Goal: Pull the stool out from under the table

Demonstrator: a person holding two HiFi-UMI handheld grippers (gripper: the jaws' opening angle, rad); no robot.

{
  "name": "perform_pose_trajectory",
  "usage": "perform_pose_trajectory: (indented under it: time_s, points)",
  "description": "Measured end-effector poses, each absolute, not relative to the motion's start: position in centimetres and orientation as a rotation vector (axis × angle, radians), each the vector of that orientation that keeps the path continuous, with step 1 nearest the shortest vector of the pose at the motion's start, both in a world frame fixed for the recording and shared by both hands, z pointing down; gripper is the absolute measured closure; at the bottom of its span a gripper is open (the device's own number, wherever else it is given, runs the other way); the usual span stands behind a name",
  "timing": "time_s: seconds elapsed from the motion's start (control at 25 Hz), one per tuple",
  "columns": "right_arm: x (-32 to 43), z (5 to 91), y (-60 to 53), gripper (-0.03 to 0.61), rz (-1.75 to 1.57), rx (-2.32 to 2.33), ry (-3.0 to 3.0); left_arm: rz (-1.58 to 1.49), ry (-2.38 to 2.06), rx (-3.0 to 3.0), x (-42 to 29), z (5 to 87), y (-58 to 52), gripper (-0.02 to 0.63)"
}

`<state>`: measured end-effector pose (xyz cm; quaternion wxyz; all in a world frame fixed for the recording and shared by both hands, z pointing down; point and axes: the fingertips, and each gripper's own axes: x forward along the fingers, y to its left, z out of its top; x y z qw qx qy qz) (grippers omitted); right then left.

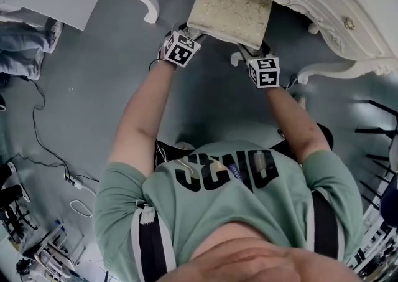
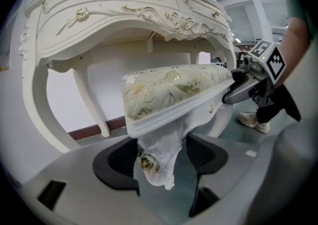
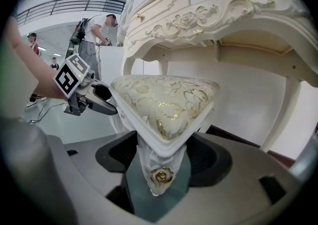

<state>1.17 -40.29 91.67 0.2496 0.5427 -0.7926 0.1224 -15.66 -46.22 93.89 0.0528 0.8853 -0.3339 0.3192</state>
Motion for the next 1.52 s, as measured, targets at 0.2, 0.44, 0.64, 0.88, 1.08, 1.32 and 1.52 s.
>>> perform_pose_trajectory:
  time_s: [0.2, 0.44, 0.64, 0.88, 1.08, 1.32, 1.52]
  points:
    - [-1.7, 91.6, -37.3, 0.270, 0.352, 1.510, -2.129, 0.982, -0.972, 2.717, -18.3, 93.7, -43.8, 0.299]
    - [-3.3, 91.6, -33.9, 0.270, 0.375, 1.546, -2.088, 0.982, -0.927, 2.750, -19.8, 93.6, -40.9, 0.299]
    - [-4.2, 91.7, -32.0, 0.270, 0.383, 1.522, -2.079, 0.970, -0.939, 2.747, -20.7, 93.7, -38.8, 0.299]
    - [-4.4, 91.8, -30.5, 0.273, 0.357, 1.479, -2.109, 0.917, -1.005, 2.758, -21.2, 93.8, -36.9, 0.301]
    - [-3.6, 92.0, -30.2, 0.273, 0.335, 1.485, -2.143, 0.927, -1.025, 2.748, -20.4, 94.0, -36.4, 0.301]
    - [-4.2, 91.7, -29.3, 0.273, 0.311, 1.442, -2.178, 0.916, -1.089, 2.711, -21.3, 93.7, -34.6, 0.301]
    - [-5.4, 91.7, -26.7, 0.273, 0.319, 1.429, -2.174, 0.936, -1.078, 2.691, -22.4, 93.7, -32.0, 0.301]
